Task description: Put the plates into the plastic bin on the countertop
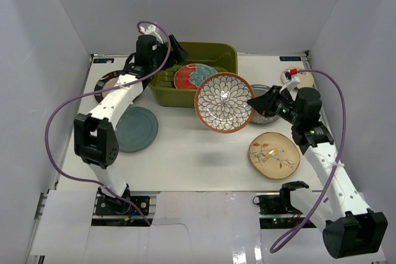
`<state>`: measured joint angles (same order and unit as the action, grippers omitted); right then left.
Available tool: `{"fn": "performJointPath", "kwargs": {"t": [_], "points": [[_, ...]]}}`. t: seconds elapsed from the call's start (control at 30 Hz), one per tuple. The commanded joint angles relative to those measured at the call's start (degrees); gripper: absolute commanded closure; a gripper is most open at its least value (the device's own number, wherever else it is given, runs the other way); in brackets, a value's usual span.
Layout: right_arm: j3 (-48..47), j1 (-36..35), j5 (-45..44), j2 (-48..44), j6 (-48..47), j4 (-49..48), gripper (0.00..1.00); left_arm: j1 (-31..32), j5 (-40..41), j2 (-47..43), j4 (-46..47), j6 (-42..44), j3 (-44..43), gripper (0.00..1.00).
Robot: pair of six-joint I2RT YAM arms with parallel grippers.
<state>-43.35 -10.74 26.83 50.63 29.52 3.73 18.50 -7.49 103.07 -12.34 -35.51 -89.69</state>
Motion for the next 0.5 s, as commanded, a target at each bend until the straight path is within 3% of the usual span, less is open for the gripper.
{"fn": "performJointPath", "kwargs": {"t": [0.0,0.27,0.47], "points": [[-9.01,-0.24,-2.13,2.18,3.36,-6.28,0.92,-0.04,0.44,-9.27,3.29,4.56,-3.13,0.02],[-22.64,-2.96,-8.71,18.17,3.09,-12.07,0.92,-0.13,16.79,-30.27,3.73,6.77,12.4,0.02],[-40.11,-8.24,-12.77,35.39,1.6,-11.21,0.92,-0.22,23.3,-41.7,-1.72,4.48,23.58,0.02]]}}
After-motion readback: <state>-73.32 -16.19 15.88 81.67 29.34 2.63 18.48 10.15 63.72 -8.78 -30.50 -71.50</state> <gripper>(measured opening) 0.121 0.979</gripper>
